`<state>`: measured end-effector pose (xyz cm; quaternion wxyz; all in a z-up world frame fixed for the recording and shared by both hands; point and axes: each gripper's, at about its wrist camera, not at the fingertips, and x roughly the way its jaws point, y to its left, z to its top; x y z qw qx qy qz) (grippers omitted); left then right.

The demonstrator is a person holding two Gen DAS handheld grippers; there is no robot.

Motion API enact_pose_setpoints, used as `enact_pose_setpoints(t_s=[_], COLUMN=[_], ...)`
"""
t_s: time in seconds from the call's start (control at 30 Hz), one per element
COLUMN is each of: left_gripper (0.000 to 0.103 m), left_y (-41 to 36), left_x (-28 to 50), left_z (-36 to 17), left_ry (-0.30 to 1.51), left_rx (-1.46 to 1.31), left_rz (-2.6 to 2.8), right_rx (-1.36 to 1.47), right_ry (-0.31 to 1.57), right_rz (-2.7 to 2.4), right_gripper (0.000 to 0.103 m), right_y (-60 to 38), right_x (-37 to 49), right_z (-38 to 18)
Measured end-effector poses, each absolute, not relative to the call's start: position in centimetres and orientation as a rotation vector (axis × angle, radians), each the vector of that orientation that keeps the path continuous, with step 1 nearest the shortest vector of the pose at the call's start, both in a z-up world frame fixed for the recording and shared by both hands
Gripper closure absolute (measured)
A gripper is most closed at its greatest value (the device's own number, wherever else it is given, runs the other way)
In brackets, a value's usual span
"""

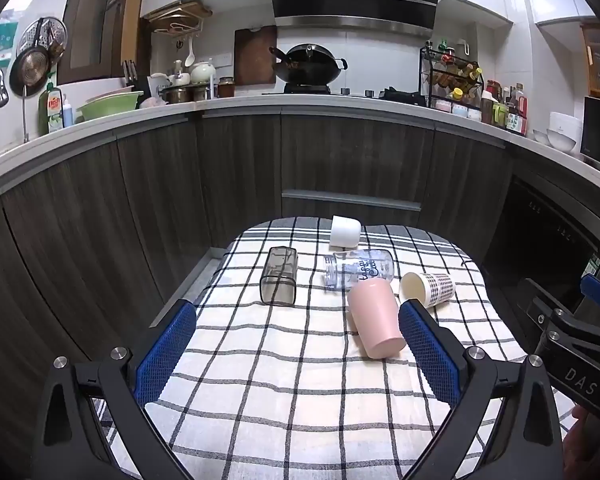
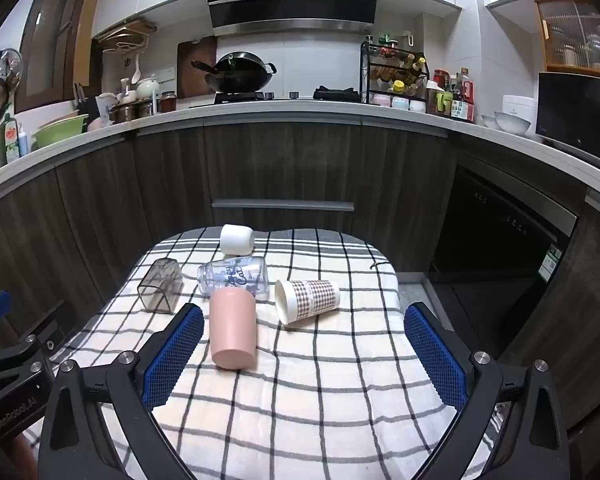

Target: Flip cup upside down

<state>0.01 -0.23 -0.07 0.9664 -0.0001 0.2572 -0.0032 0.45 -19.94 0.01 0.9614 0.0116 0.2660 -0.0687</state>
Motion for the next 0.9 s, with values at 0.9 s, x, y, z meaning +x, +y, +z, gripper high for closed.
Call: enact_pose_setpoints(t_s=[0.9], left_gripper=[0.000], left_y=[0.00], left_x=[0.05], left_z=[-0.01], left_ry=[0.537], left_rx=[-0.006], left_rz=[-0.021], right_rx=[0.029], right_ry=[0.516], right_rz=[-0.126], right_gripper=[0.002], right_y=[-19.59], right_x=[0.07], right_z=[0.09])
